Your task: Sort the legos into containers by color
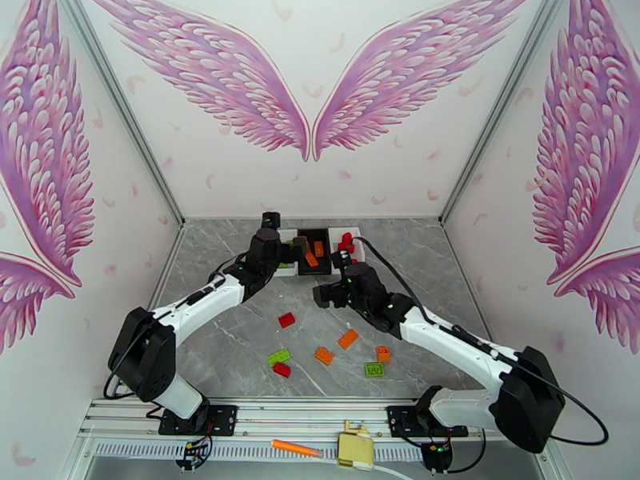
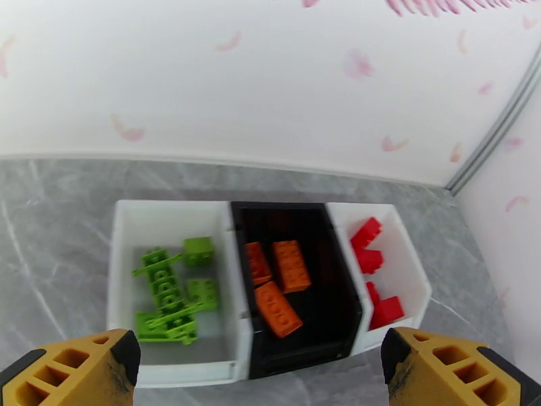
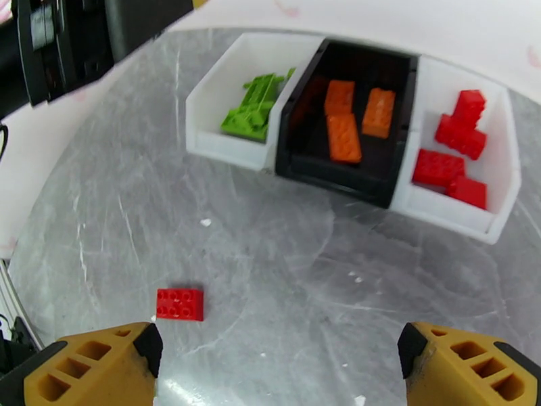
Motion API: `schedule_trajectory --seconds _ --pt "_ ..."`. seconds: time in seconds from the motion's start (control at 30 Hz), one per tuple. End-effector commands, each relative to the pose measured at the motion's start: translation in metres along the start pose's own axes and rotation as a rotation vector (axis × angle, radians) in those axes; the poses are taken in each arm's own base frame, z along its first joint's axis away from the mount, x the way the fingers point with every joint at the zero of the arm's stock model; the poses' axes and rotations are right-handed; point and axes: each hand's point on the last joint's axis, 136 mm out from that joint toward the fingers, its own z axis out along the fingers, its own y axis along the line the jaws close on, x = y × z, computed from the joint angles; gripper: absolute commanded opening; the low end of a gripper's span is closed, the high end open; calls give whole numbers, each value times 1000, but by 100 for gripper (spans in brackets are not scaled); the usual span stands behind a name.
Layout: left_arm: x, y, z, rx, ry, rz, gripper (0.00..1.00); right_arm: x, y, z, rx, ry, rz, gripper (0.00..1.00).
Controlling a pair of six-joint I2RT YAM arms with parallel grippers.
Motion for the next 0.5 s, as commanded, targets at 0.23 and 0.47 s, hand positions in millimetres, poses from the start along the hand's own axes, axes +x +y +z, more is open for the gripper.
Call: schedule_trajectory --seconds 0.23,0.47 --pt "-23 86 -45 -167 -58 -102 99 55 65 53 98 252 -45 98" --pt "-23 118 -62 -221 -71 -149 99 87 82 84 118 385 -33 98"
